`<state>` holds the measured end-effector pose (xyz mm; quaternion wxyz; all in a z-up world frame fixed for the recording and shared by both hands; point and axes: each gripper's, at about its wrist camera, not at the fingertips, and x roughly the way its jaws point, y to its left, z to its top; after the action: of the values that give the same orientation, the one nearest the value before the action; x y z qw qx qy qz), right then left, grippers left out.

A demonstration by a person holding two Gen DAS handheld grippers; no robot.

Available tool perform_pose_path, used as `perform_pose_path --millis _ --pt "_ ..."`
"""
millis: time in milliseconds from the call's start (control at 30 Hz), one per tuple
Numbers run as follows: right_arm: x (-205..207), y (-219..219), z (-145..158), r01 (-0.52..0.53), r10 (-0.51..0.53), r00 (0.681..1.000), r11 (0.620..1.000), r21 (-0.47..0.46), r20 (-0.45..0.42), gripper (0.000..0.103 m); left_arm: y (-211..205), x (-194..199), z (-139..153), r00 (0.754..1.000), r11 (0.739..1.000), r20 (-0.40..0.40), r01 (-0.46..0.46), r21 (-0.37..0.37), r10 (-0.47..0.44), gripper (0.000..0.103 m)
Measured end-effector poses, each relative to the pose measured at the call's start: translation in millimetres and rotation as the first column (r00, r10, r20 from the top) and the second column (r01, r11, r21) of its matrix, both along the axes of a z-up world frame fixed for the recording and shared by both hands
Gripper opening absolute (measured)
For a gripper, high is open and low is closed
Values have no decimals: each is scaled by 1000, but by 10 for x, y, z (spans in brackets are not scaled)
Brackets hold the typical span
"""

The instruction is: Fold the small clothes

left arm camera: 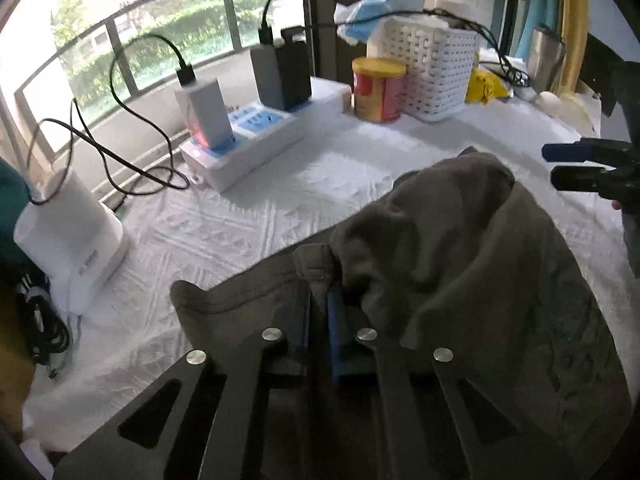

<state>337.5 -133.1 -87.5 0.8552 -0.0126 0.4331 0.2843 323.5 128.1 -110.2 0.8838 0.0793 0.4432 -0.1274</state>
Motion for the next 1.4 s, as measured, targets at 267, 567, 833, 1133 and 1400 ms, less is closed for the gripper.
perform_pose_path --millis 267,567,833,1133,1400 --pt "196 176 41 -34 33 999 999 16 17 71 292 -208 288 976 988 172 -144 63 132 6" --pt "452 383 -183 -28 33 995 998 52 -99 48 560 -201 81 969 978 134 -211 -2 209 6" --pt "403 392 -127 -29 44 988 995 100 -148 46 598 -218 53 969 978 131 -204 -36 207 6" --pt "229 536 -171 -87 97 982 994 68 -162 23 570 -232 8 975 981 115 -186 -61 192 6" --pt "322 568 -10 -84 95 989 992 97 -115 12 565 -230 -3 976 982 115 -178 -63 184 6"
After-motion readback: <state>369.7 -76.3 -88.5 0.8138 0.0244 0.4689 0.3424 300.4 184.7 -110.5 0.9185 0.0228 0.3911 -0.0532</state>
